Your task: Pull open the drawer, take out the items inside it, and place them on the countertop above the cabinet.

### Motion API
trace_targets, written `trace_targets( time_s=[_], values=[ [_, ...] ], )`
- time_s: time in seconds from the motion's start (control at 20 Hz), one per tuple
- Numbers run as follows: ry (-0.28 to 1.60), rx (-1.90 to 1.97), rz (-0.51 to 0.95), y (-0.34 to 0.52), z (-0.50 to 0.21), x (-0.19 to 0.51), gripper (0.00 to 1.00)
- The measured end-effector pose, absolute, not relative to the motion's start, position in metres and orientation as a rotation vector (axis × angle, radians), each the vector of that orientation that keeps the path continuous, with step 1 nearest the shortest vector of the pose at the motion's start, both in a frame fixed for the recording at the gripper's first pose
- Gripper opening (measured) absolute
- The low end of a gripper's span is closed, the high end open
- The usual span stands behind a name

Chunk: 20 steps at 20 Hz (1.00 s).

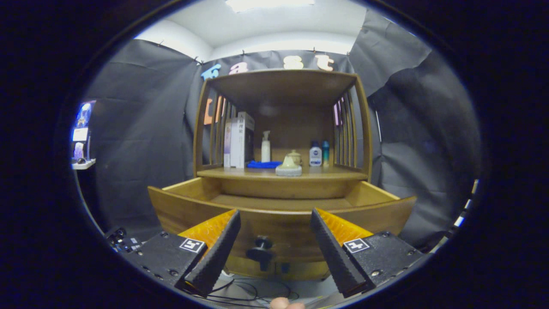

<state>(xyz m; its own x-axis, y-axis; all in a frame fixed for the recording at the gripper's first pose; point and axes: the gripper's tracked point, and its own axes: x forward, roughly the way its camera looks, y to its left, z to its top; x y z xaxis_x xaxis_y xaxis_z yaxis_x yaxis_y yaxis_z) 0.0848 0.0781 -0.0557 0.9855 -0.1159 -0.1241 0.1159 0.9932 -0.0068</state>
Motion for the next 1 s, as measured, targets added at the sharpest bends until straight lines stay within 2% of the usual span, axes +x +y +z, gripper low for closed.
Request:
trace_targets(
  time_s=[0.25,0.5,1.0],
  values=[
    [0.185,0.029,-0.156,0.072,-0.086,0.104,1.00],
    [0.158,-0.075,-0.260,0.069,-0.091,0.109,1.00],
    [0.168,-0.071,-0.255,0.073,-0.094,0.118,1.00]
  ],
)
